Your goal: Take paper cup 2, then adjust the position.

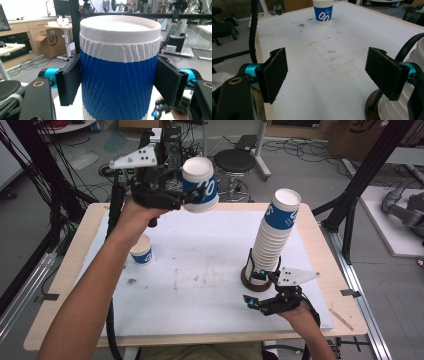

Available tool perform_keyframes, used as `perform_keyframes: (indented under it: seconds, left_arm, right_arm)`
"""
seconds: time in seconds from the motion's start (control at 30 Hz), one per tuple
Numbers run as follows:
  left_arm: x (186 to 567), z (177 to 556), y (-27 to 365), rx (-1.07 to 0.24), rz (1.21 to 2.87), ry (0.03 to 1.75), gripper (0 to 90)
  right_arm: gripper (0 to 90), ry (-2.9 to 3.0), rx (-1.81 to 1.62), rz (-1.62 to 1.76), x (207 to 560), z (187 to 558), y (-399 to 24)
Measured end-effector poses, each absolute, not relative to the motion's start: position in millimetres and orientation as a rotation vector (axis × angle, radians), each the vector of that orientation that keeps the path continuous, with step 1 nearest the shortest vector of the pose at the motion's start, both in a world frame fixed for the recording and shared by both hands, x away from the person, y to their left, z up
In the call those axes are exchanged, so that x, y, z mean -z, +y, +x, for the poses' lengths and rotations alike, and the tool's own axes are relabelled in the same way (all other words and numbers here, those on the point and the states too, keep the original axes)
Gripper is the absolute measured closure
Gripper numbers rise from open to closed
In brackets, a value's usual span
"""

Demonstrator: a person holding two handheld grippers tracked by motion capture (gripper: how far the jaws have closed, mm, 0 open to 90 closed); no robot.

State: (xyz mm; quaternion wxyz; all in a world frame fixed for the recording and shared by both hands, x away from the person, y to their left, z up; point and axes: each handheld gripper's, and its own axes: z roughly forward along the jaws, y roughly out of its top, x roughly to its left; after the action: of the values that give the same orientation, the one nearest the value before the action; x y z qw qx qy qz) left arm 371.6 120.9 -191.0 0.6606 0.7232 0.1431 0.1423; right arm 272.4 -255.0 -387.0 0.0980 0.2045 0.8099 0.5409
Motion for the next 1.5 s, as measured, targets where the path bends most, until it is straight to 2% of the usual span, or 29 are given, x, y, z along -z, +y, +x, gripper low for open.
perform_keyframes:
  seconds: [0.33, 0.9, 1.5]
  left_arm:
    - [248.4, 354.6, 141.9, -0.33, 1.674, 0.345, 27.8]
    - [325.6, 331.2, 147.3, -0.289, 1.697, 0.388, 27.6]
    - [350.2, 314.8, 135.1, -0.227, 1.704, 0.368, 27.6]
  right_arm:
    - [18.6, 2.383, -1.599, 0.601, 388.0, 273.4, -250.3]
    - [18.6, 2.386, -1.594, 0.612, 390.6, 277.9, -241.9]
    - [18.6, 2.366, -1.621, 0.596, 388.2, 277.7, -232.0]
